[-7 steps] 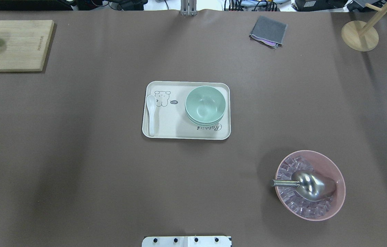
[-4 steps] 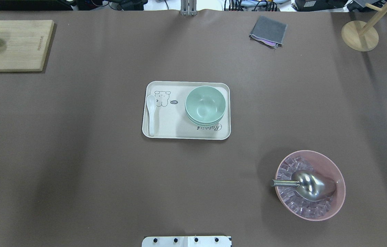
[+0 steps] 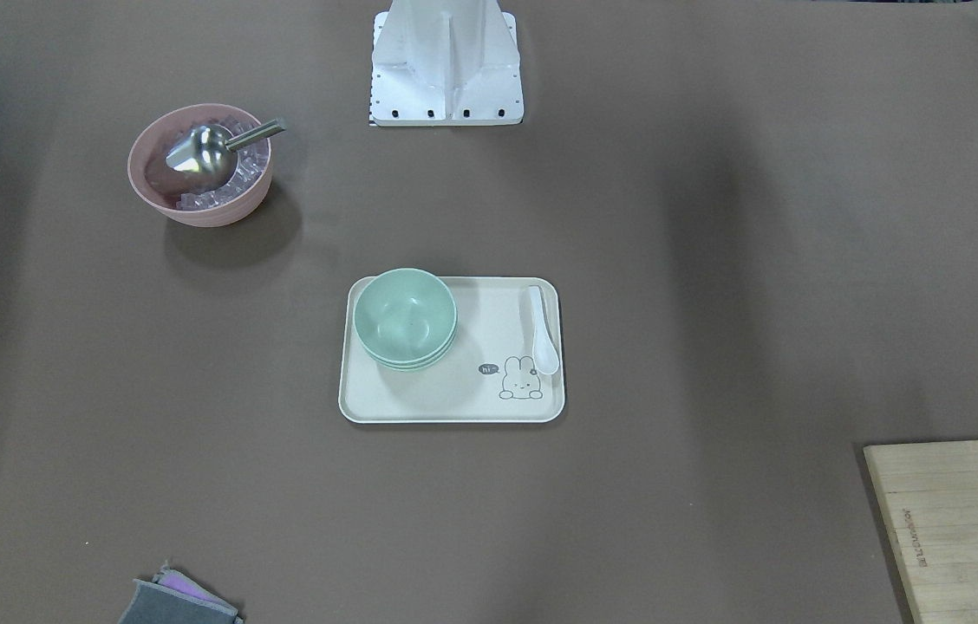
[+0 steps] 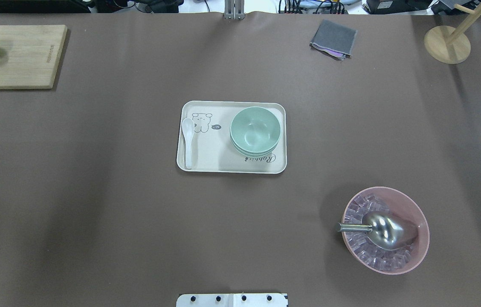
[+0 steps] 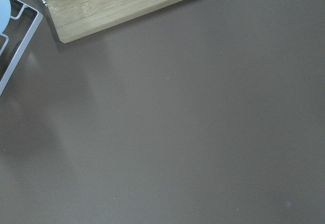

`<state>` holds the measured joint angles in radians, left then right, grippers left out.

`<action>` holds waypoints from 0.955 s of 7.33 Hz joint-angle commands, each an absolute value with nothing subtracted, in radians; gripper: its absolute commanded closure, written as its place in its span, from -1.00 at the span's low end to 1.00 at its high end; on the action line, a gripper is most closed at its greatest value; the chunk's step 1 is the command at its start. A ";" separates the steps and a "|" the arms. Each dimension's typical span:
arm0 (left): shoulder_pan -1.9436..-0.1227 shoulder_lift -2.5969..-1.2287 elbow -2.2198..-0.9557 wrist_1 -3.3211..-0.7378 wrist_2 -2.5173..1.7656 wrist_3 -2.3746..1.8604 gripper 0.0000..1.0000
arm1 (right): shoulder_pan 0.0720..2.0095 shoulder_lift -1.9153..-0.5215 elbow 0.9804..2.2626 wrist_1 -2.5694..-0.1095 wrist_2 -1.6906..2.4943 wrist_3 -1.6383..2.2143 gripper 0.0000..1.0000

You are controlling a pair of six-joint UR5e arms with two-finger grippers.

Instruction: Stack green bowls together

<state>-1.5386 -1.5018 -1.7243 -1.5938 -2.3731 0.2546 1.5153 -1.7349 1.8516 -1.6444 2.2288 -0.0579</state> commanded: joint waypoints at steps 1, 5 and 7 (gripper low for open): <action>-1.539 -1.502 -1.724 -1.594 -2.373 0.255 -0.97 | 1.514 -1.735 1.852 -1.644 2.229 -0.058 -1.00; -1.539 -1.500 -1.727 -1.594 -2.373 0.256 -0.97 | 1.509 -1.736 1.847 -1.644 2.230 -0.060 -1.00; -1.539 -1.500 -1.729 -1.594 -2.375 0.256 -0.97 | 1.509 -1.735 1.847 -1.643 2.238 -0.061 -1.00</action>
<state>-1.5386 -1.5003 -1.7280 -1.5938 -2.3741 0.2562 1.5098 -1.7362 1.8475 -1.6434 2.2349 -0.0606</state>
